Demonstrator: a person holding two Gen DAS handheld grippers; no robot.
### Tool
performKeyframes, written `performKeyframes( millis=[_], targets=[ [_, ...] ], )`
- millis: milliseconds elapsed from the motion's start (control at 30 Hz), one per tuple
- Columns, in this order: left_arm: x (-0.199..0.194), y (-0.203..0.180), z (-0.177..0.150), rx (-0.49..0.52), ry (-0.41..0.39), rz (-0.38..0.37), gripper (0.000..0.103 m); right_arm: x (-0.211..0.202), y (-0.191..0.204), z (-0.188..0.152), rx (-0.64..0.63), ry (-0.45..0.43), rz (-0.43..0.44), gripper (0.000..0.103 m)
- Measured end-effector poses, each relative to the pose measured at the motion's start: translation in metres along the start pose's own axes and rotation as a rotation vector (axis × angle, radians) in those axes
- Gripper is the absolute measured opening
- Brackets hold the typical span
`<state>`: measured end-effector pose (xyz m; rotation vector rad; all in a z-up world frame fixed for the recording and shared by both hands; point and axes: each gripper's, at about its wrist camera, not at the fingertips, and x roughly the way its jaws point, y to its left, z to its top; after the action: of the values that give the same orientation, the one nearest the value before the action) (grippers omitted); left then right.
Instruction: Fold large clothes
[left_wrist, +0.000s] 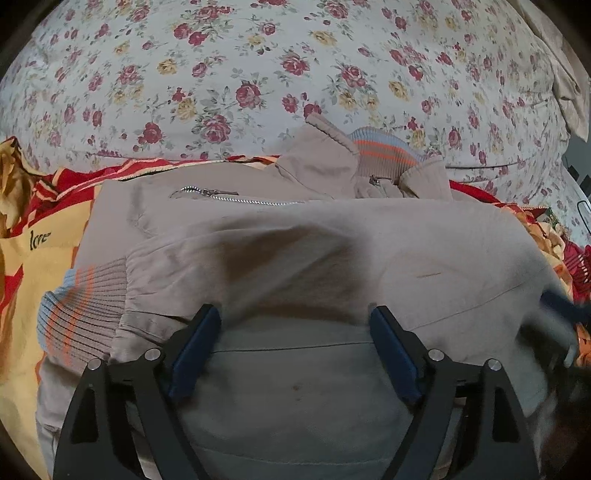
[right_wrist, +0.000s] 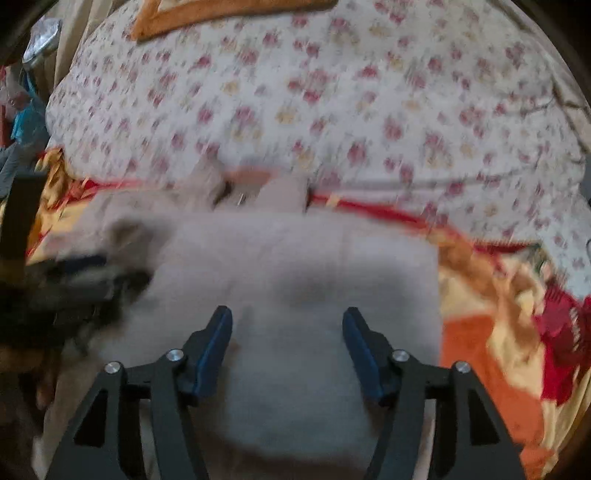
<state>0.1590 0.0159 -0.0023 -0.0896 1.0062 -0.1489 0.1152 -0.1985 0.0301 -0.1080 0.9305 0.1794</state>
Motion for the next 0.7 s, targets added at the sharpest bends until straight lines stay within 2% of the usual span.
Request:
performKeyframes(
  millis=[67,100,167,233,300,333,400,533,600,700],
  targets=[
    [0.000,0.000,0.000,0.007,0.000,0.001,0.082,0.007,0.004,-0.016,-0.059,0.018,-0.038,0.069],
    [0.000,0.000,0.000,0.009,-0.001,0.002,0.082,0.003,0.006,-0.019,-0.073,-0.002,-0.053,0.068],
    [0.000,0.002,0.001,0.009,-0.002,-0.005,0.081,-0.017,0.003,-0.019,-0.026,-0.041,-0.075,0.067],
    [-0.002,0.005,0.001,0.003,-0.008,-0.015,0.081,-0.051,-0.003,-0.034,0.050,-0.123,-0.041,0.068],
    [-0.004,0.006,0.001,-0.006,-0.016,-0.023,0.081,-0.069,-0.005,-0.053,0.074,-0.143,-0.041,0.068],
    [-0.008,0.008,0.001,-0.017,-0.027,-0.037,0.079,-0.077,-0.006,-0.066,0.075,-0.131,-0.068,0.068],
    [-0.026,0.015,-0.001,-0.065,-0.091,-0.100,0.073,-0.087,-0.007,-0.082,0.090,-0.094,-0.107,0.068],
    [-0.083,0.028,-0.011,-0.145,-0.219,-0.223,0.073,-0.120,-0.008,-0.105,0.157,-0.089,-0.088,0.068],
    [-0.110,0.030,-0.022,-0.125,-0.271,-0.232,0.073,-0.135,-0.004,-0.106,0.159,-0.085,-0.069,0.068],
    [-0.132,0.029,-0.039,-0.078,-0.302,-0.183,0.073,-0.150,0.009,-0.116,0.067,-0.148,-0.024,0.074]
  ],
)
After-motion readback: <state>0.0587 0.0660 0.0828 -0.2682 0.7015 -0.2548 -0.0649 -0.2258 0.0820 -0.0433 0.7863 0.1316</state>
